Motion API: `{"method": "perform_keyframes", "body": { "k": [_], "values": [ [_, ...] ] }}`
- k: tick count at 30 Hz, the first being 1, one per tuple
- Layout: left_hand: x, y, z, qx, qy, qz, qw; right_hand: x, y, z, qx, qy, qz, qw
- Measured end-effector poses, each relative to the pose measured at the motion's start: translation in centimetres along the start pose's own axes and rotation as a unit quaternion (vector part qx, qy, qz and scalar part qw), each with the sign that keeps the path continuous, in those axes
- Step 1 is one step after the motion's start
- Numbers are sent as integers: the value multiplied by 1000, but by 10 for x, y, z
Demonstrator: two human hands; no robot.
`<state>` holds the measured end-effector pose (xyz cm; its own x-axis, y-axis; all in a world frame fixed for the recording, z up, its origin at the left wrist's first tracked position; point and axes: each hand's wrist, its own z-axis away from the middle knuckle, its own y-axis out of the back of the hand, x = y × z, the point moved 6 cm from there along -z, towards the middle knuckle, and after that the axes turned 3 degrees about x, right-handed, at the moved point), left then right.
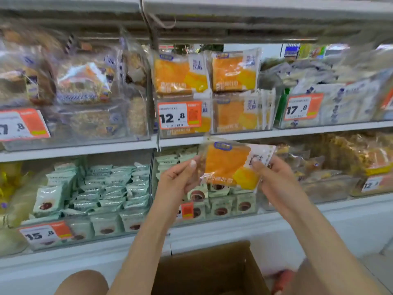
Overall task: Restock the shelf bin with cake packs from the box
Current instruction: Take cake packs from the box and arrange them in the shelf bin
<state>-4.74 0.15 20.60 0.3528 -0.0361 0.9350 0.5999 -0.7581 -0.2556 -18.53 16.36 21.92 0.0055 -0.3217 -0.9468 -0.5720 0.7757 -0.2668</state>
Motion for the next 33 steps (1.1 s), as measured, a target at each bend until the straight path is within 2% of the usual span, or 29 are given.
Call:
{"method": "perform_keyframes", "body": {
  "k": [2,3,4,6,7,8,9,12,14,17,22,27,29,31,32,33],
  "values": [
    [61,-15,-32,29,-119,-90,988,-72,3,-35,14,79,15,997],
    [90,-22,-45,60,-198,-156,966,-107,4,-51,25,118,20,992],
    [118,-30,-56,103,-291,-249,918,-139,6,-67,38,155,30,987],
    [151,-57,-78,132,-441,-440,771,-187,5,-99,53,205,53,976],
    [153,-68,-94,124,-473,-521,699,-203,3,-115,57,215,70,972],
    [148,-73,-114,118,-472,-587,647,-212,0,-131,59,217,96,970],
    [140,-72,-133,117,-448,-635,618,-215,-5,-148,55,210,121,969],
    [115,-59,-163,133,-393,-694,588,-200,-23,-186,21,158,202,966],
    [110,-58,-165,148,-412,-693,573,-181,-35,-199,-1,128,246,961],
    [113,-59,-165,160,-439,-676,570,-153,-43,-212,-16,93,243,966],
    [110,-60,-164,152,-440,-689,556,-147,-41,-213,78,141,311,937],
    [111,-76,-157,97,-461,-718,513,-140,-46,-218,87,77,285,952],
    [111,-95,-159,67,-461,-733,496,-146,-46,-211,152,121,309,931],
    [117,-111,-168,70,-429,-742,511,-157,-50,-200,210,227,360,880],
    [120,-117,-174,74,-409,-745,523,-159,-54,-198,211,266,376,862],
    [121,-122,-182,74,-394,-750,526,-157,-59,-202,194,274,373,865]
  ]
}}
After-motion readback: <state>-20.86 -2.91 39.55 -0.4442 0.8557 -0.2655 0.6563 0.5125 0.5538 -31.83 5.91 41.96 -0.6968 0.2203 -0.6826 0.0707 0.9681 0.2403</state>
